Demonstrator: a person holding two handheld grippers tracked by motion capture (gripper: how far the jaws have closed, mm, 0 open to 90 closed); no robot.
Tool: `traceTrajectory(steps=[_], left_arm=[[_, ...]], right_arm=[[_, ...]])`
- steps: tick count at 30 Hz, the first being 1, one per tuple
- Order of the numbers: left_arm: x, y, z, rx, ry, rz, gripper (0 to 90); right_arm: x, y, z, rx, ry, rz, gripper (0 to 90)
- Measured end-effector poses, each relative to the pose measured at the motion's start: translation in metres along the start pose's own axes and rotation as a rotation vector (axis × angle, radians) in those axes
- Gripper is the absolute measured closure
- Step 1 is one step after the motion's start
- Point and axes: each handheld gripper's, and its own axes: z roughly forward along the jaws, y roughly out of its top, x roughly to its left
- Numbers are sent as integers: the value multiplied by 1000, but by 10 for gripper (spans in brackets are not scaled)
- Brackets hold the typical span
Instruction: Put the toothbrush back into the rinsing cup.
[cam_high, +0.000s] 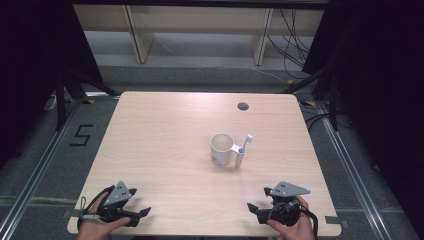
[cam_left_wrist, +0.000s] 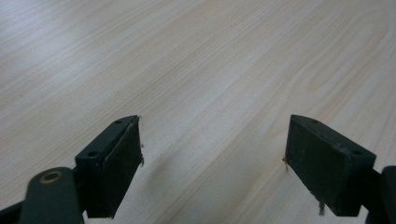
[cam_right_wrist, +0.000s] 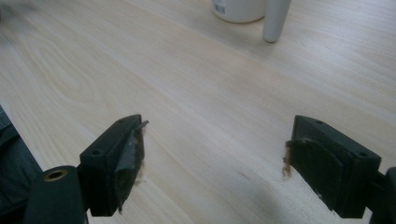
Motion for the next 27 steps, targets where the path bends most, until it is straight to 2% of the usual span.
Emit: traceTrajectory(steps=[1, 2, 4, 7, 8, 9, 10, 11, 12, 13, 14, 19, 20, 21, 22, 23, 24, 25, 27], left_arm=[[1, 0, 0, 7, -2, 5, 180], [2, 0, -1, 19, 1, 17, 180], [2, 0, -1, 17, 2, 16, 180], [1, 0, -1, 9, 0, 5, 180], [1, 0, -1, 9, 0, 5, 180], [1, -1, -1, 10, -1, 6, 180], [1, 0, -1, 13, -2, 10, 180], [1, 0, -1, 14, -1, 12, 180], [1, 0, -1, 13, 1, 9, 180], [1, 0, -2, 10, 2, 4, 180], [1, 0, -2, 9, 5, 5, 180], [1, -1, -2, 12, 5, 7, 180], [1, -1, -2, 14, 3, 9, 180], [1, -1, -1, 6, 4, -3, 180], [2, -1, -2, 13, 3, 6, 180], [2, -1, -2, 18, 5, 11, 180], [2, -1, -2, 14, 3, 7, 180], [2, -1, -2, 14, 3, 7, 180], [2, -1, -2, 11, 5, 6, 180]], right_arm=[[2, -1, 0, 10, 8, 17, 191], [1, -1, 1, 9, 8, -9, 190], [4, -2, 1, 23, 23, 25, 188], [2, -3, 1, 30, 9, -13, 186], [2, -3, 1, 30, 9, -13, 186], [4, -4, 0, 37, 15, 16, 186], [4, -4, 0, 41, 20, 22, 186], [2, -4, 0, 42, 11, -1, 185], [4, -5, 0, 46, 17, 22, 184], [3, -5, 1, 43, 26, 1, 185], [5, -6, 1, 60, 28, 22, 186], [3, -6, 0, 65, 15, -1, 186], [3, -7, 0, 67, 16, 3, 186], [5, -8, 1, 77, 21, 32, 186], [5, -8, 3, 76, 32, 34, 186], [2, -8, 4, 77, 34, 4, 185], [2, -8, 4, 78, 33, -2, 186], [1, -7, 4, 90, 54, -4, 187], [0, -7, 4, 76, 48, -13, 189]])
